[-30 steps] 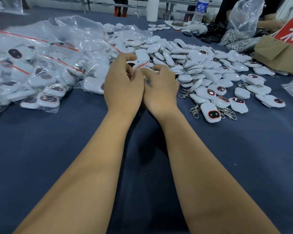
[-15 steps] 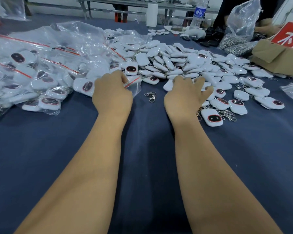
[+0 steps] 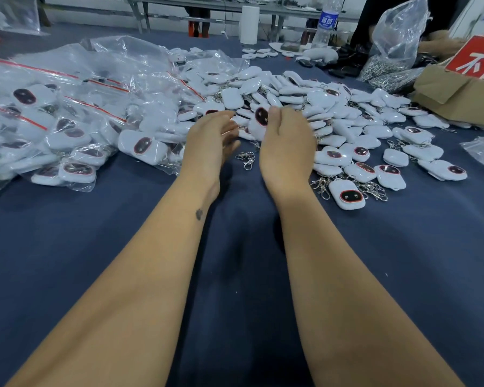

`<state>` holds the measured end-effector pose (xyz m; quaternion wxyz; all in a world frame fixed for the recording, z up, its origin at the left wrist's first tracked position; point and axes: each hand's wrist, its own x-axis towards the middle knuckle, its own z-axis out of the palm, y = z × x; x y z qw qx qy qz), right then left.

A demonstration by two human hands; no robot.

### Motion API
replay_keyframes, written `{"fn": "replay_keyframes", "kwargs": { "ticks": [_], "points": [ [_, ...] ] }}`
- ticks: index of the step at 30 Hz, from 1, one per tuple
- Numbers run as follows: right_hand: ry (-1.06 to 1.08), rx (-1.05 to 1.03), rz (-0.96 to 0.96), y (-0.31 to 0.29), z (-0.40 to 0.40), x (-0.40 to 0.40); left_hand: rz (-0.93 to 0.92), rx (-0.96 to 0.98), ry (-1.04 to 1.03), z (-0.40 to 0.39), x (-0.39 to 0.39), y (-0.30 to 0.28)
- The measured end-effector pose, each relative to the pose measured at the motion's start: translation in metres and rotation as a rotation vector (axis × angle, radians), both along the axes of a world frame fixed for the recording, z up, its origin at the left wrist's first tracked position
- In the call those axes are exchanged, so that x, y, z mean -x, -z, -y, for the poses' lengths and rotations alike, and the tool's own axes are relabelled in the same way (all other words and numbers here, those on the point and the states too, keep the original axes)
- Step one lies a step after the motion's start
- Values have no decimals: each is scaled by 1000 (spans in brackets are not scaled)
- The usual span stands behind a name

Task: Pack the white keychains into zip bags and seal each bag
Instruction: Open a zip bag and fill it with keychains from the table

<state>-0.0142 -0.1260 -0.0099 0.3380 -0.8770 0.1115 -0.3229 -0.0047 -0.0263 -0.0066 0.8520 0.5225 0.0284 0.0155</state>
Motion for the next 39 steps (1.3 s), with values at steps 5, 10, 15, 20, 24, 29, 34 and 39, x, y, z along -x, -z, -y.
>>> {"fn": "replay_keyframes", "kwargs": {
  "ticks": [5, 10, 15, 20, 24, 29, 34, 39],
  "points": [
    [-408, -980, -43, -4, -19, 3, 34, 25, 177, 0, 1, 3],
    [-492, -889, -140, 1, -14, 0, 97, -9, 218, -2, -1, 7],
    [-574, -823, -191, 3, -12, 0, 29, 34, 199, -6, -1, 4],
    [-590, -811, -191, 5, -10, 0, 55, 16, 238, -5, 2, 3],
    [-586, -788, -183, 7, -12, -1, 21, 48, 206, -4, 1, 4],
    [-578, -770, -189, 7, -13, -2, -12, 76, 191, -4, -1, 4],
    [-567, -743, -219, 7, -11, -3, -28, 101, 168, -2, 1, 3],
    [-563, -758, -208, 7, -12, -3, -23, 125, 169, -2, 1, 2]
  ]
}}
